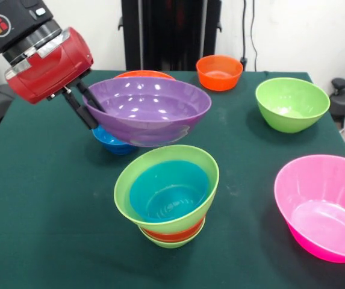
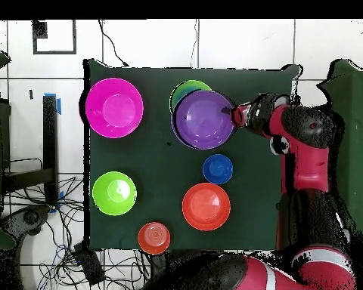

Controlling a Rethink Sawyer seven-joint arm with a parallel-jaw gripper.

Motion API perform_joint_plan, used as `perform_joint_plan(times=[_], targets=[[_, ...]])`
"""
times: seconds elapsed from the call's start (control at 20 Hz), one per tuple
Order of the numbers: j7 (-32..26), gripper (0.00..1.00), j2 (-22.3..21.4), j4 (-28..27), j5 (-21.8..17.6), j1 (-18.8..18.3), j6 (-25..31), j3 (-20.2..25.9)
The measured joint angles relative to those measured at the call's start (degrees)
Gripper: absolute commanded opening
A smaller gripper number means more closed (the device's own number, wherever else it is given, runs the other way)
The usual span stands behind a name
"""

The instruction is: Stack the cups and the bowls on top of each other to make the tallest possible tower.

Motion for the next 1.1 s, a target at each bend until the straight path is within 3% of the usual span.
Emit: perform_joint_plan(times=[1.1], targets=[[0.0,0.00,5.3,-4.5,0.0,-0.8,-2.7,0.0]])
